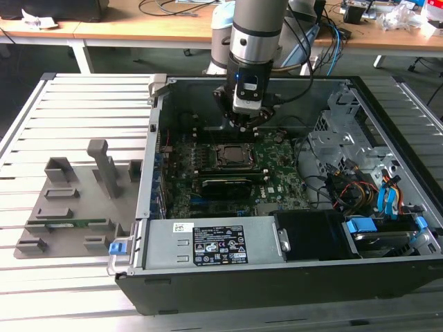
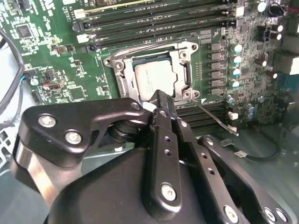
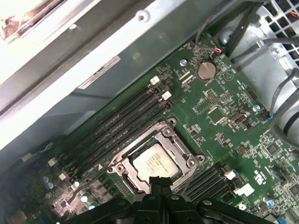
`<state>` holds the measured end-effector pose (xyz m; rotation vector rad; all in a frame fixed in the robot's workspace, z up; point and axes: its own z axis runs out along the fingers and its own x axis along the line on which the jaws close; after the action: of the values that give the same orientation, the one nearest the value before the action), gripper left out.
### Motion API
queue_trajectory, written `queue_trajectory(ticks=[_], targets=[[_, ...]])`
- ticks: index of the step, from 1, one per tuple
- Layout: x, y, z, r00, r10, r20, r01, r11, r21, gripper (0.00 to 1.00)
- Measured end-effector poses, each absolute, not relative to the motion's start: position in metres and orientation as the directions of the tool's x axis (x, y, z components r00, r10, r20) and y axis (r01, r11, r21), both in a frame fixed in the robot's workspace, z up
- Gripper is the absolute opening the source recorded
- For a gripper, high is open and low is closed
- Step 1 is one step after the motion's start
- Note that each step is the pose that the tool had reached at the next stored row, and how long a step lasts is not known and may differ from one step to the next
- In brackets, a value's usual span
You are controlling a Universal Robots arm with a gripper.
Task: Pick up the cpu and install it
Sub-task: 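Install the first cpu locking lever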
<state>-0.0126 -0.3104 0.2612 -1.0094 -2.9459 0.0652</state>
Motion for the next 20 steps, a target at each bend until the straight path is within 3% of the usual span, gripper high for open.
queue_trajectory(ticks=[20], targets=[[-0.0125,-0.3104,0.2612,-0.939,0.343,0.012,0.342,0.938,-0.048,0.11]])
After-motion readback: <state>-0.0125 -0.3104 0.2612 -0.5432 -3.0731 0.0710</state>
